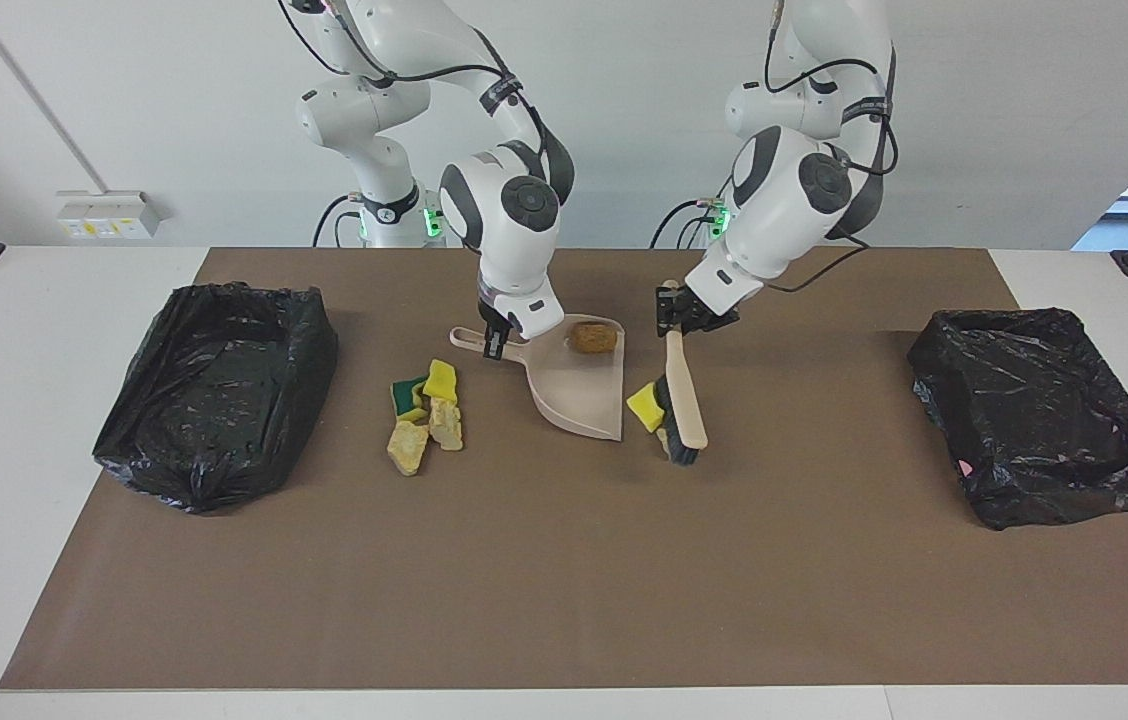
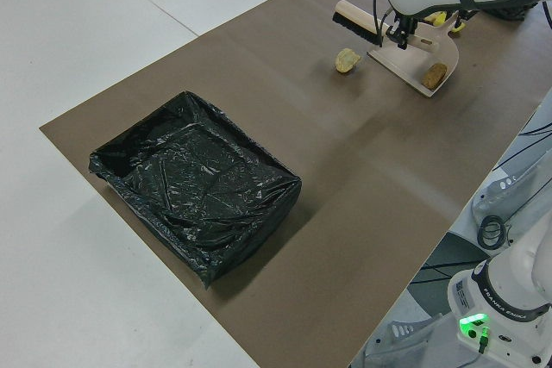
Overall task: Sweep and dump trash in bin
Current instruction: 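Sweep the trash pieces into the dustpan with the brush in the left gripper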
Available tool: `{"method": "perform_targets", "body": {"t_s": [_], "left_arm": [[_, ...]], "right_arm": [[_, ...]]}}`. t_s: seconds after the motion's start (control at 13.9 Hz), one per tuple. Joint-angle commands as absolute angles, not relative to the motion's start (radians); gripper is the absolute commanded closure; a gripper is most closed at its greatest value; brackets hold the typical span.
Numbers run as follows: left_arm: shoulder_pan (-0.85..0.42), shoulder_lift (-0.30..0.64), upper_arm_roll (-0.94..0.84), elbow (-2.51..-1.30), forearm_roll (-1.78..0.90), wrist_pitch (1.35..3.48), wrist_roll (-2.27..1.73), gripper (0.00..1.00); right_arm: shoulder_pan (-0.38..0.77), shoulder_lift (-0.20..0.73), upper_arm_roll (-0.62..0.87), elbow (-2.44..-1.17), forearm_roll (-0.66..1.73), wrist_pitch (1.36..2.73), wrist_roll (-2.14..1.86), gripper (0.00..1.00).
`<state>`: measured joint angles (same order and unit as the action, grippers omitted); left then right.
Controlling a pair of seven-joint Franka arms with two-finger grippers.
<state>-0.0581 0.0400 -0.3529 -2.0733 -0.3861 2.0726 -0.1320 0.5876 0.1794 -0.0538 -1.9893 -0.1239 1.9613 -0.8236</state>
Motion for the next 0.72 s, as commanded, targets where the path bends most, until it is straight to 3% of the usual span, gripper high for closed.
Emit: {"method": "perform_targets", "body": {"t_s": [0.0,0.65], "left_arm": [[-0.060,0.106,-0.324,-2.065,-0.341,2.127,-0.034,1.00],[-0.045,0.181,-0.236,-2.106,-0.315,2.221,0.100,1.00]], "right_arm": [[0.591,0.156,-0.052,-2.017,-0.144,1.977,-0.788,1.00],[0.588,0.156,-0.052,-2.017,-0.141,1.980,-0.788,1.00]]}}
